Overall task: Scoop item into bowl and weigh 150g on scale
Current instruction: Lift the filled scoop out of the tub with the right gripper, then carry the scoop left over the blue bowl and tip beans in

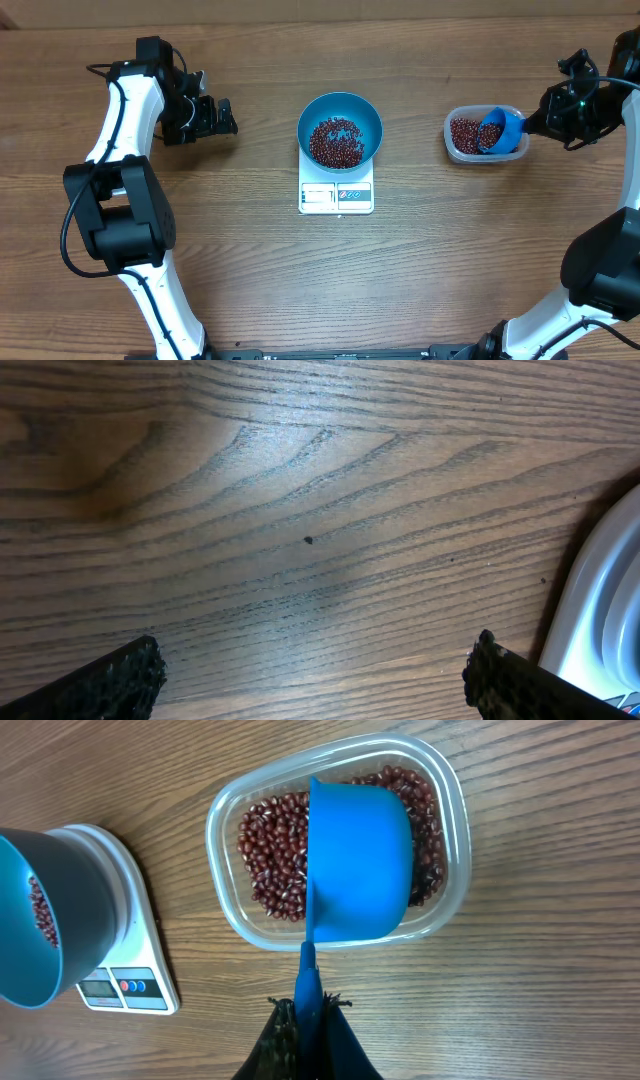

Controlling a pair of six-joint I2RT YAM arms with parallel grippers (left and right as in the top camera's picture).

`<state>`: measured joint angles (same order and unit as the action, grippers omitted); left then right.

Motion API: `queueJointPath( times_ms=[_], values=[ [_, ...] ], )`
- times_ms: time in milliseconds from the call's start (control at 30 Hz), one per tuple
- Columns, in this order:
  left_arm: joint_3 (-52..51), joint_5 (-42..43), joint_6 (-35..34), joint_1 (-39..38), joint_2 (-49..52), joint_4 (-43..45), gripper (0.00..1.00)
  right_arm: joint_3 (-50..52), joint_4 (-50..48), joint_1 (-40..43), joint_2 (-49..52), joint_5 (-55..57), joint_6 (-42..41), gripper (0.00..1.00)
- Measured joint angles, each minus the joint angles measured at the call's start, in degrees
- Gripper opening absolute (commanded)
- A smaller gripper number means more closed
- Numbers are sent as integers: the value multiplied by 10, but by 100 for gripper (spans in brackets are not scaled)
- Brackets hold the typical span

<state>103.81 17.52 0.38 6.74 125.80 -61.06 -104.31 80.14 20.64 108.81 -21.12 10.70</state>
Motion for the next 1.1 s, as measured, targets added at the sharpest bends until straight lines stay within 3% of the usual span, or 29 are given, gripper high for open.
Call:
queueJointPath(
  times_ms=[467,800,1100],
  values=[
    [0,0,0,0,0,0,100,0,-1,86,0,-151,7,4],
    [0,0,0,0,0,0,100,-2,17,90,0,-236,45,4],
    [0,0,0,0,0,0,99,-85,13,40,0,-311,49,4]
  ],
)
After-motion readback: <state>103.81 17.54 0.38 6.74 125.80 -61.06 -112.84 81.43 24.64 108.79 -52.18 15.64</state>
